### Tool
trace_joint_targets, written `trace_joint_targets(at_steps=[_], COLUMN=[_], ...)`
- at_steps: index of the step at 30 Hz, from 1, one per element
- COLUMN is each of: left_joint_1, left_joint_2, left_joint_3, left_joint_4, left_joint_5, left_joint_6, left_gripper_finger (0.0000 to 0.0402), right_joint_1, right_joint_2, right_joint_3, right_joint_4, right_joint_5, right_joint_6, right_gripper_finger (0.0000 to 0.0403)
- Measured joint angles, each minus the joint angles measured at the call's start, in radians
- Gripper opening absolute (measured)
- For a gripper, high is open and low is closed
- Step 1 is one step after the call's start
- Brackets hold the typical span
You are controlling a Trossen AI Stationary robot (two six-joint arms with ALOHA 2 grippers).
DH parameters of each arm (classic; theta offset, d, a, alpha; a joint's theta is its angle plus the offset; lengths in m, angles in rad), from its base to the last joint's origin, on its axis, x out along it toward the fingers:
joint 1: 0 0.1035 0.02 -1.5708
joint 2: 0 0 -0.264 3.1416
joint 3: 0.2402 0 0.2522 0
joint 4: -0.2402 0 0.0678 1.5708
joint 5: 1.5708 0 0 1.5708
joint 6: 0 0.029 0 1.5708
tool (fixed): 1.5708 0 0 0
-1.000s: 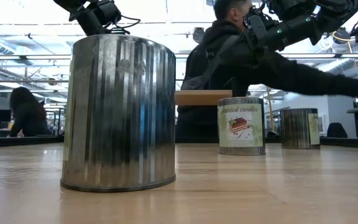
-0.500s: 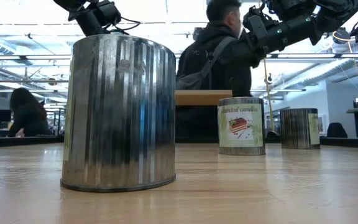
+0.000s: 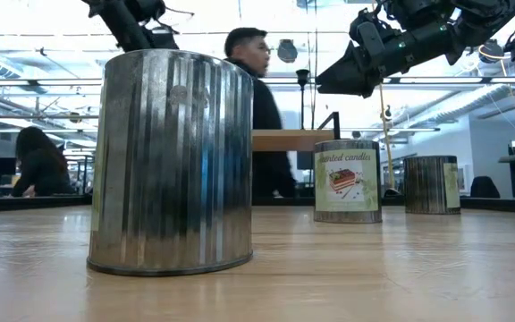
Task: Pick & Place candle stick holders
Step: Put the middle scented candle on the shelf
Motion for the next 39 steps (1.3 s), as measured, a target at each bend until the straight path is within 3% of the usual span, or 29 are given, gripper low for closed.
trace_joint_targets(at_steps=[4,8,12,16,19,24,31,39], left_joint_1=[-0.025,-0.079,-0.19,-0.351,-0.479,-0.66,-0.809,-0.864], left_joint_2=[-0.108,-0.221,-0.297,-0.324,-0.319,-0.29,-0.263,-0.26], left_joint_3=[0.0,0.0,-0.004,-0.034,-0.069,-0.172,-0.354,-0.493], left_joint_4=[0.0,0.0,-0.001,-0.004,-0.001,0.042,0.177,0.296], left_joint_5=[0.009,0.138,0.304,0.327,0.264,0.066,-0.158,-0.189], left_joint_6=[-0.01,-0.058,-0.089,-0.104,-0.106,-0.109,-0.208,-0.324], left_gripper_finger=[0.0124,0.0124,0.0124,0.0124,0.0124,0.0124,0.0124,0.0124], right_joint_1=[0.0,0.007,0.043,0.128,0.218,0.351,0.408,0.408], right_joint_2=[0.0,0.0,0.0,0.0,0.001,0.043,0.182,0.231], right_joint_3=[0.0,0.0,0.0,0.0,0.0,0.0,-0.001,0.0], right_joint_4=[0.0,-0.004,-0.045,-0.087,-0.137,-0.225,-0.299,-0.296], right_joint_5=[0.0,-0.001,-0.042,-0.064,-0.029,0.106,0.273,0.292], right_joint_6=[0.0,-0.001,-0.036,-0.038,0.031,0.135,0.234,0.292], right_gripper_finger=[0.0201,0.0201,0.0201,0.0201,0.0201,0.0201,0.0201,0.019])
